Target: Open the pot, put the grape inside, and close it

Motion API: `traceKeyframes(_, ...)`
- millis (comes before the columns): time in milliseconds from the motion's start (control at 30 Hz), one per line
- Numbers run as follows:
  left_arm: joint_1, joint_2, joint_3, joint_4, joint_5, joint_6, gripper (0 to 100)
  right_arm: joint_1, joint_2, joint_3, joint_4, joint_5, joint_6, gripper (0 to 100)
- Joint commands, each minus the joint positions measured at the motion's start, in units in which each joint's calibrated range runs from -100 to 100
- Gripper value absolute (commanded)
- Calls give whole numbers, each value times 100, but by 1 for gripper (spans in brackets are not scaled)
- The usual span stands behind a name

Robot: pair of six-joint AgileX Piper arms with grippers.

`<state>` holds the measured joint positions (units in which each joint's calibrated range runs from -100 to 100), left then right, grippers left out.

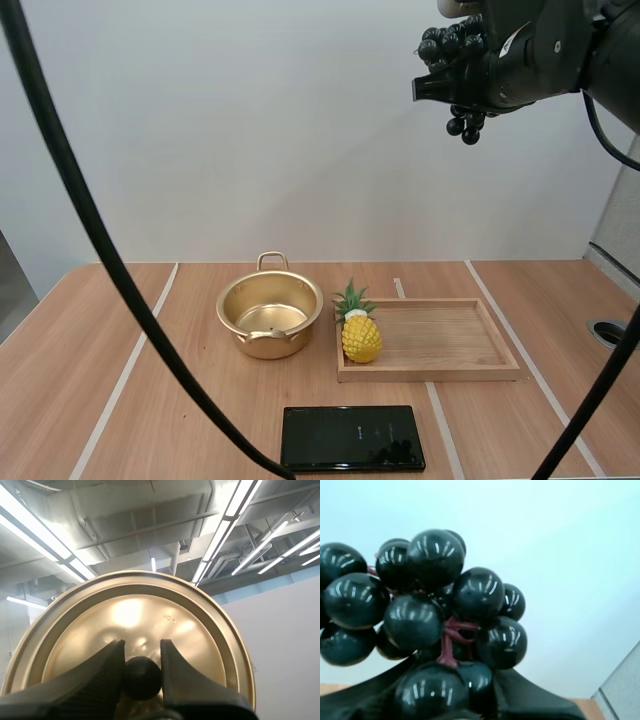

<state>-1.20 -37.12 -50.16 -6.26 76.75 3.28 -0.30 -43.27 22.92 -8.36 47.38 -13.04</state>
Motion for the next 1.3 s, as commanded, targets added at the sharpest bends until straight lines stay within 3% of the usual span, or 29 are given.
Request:
traceKeyframes(0, -9, -4, -18, 45, -59, -63, 0, -19, -108, -119, -5, -237, -36, 0)
traceKeyframes(200, -9, -4, -18, 45, -59, -63, 0, 81, -46, -756, 402, -130, -303, 0)
traceKeyframes(300, -9, -4, -18, 45, -22, -63, 0, 201, 129, -1255, 1521, 611, -1060, 0)
traceKeyframes(433, -9, -4, -18, 45, 221, -63, 0, 340, 623, -1856, 3153, 2736, -2273, 0)
traceKeyframes(533, -9, -4, -18, 45, 281, -63, 0, 457, 1003, -1996, 3757, 3781, -2927, 0)
traceKeyframes(833, -9, -4, -18, 45, 280, -35, 0, 962, 2046, -2007, 3211, 4981, -3806, 0)
traceKeyframes(1267, -9, 8, -18, 95, 544, 96, 0, 1713, 3372, -2007, 2899, 4662, -3899, 0)
